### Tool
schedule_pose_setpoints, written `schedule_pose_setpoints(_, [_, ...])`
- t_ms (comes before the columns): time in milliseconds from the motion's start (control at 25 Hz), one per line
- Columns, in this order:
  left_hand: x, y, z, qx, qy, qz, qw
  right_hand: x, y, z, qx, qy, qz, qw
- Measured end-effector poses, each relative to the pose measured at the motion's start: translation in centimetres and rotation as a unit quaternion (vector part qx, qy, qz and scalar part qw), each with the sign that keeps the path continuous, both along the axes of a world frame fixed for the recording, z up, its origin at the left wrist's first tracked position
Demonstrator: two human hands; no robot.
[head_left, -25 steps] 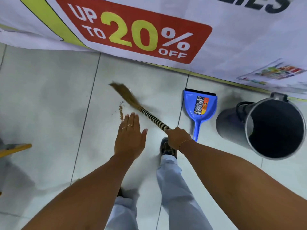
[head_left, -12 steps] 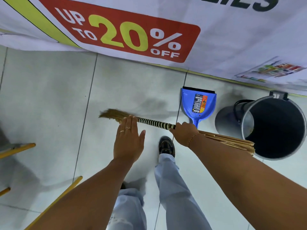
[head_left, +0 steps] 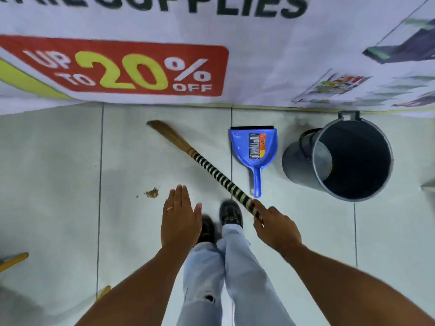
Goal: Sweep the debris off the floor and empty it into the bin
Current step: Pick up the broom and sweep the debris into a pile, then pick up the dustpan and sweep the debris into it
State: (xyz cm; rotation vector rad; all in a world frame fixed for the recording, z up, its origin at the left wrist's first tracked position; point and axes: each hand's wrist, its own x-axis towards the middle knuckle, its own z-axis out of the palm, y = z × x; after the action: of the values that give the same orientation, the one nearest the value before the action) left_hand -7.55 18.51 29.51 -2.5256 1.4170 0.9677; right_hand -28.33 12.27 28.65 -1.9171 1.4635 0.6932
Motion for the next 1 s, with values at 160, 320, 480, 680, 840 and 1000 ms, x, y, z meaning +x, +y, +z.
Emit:
schedule_pose_setpoints(160, [-2.1,-2.1,-2.7,0.063,0.043,0.006,0.997,-2.6,0.9,-1.6,0.012,0.011,-0.232,0.973])
schedule_pose_setpoints(320, [-7.0,-6.0,-7.0,0.096,0.066,0.005,0.993,-6.8,0.2,-4.3,0.019,0.037,-0.360,0.932])
schedule_pose_setpoints(480, [-13.9,-10.7,-14.2,0.114,0.069,-0.015,0.991,-11.3,-2.9,-10.1,0.003,0.046,-0.387,0.921])
schedule_pose_setpoints(680, [-21.1,-15.1,-24.1,0.152,0.085,0.078,0.982,-14.7,-4.8,-18.5,-0.022,0.030,-0.365,0.930])
schedule_pose_setpoints(840, [-24.9,-16.9,-31.8,0.156,0.094,0.242,0.953,-15.9,-5.7,-25.2,-0.059,-0.008,-0.351,0.935])
schedule_pose_setpoints(1000, [-24.6,-16.3,-34.6,0.125,0.045,0.292,0.947,-14.8,-6.0,-27.9,-0.071,-0.049,-0.337,0.938])
